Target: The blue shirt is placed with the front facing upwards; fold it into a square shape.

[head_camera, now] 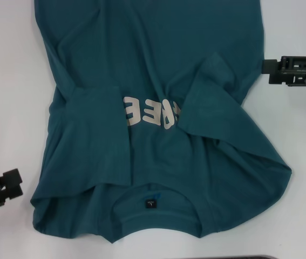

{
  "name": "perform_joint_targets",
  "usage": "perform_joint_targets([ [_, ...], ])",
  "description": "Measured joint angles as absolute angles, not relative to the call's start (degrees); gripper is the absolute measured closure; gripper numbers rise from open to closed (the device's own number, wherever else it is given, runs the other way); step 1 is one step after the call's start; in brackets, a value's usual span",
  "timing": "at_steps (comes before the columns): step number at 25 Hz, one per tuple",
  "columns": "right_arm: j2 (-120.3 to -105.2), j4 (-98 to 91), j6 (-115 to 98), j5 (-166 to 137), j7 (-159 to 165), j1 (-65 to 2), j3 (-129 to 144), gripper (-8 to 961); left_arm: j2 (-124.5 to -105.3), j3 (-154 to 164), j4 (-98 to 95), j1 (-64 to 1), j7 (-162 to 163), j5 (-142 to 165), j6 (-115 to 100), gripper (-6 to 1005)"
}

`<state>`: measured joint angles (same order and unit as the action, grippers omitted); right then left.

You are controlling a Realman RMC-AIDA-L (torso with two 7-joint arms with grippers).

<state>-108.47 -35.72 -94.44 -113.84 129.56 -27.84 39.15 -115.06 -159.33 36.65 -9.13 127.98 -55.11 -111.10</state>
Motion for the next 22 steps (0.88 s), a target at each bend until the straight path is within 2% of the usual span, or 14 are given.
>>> perform_joint_targets([
  [22,-108.01,-35.68,-91.15,-116.71,130.78,-29.44,38.42,150,-115.65,-159.88,37.15,-8.4,137.44,-47.18,-107.71,418],
])
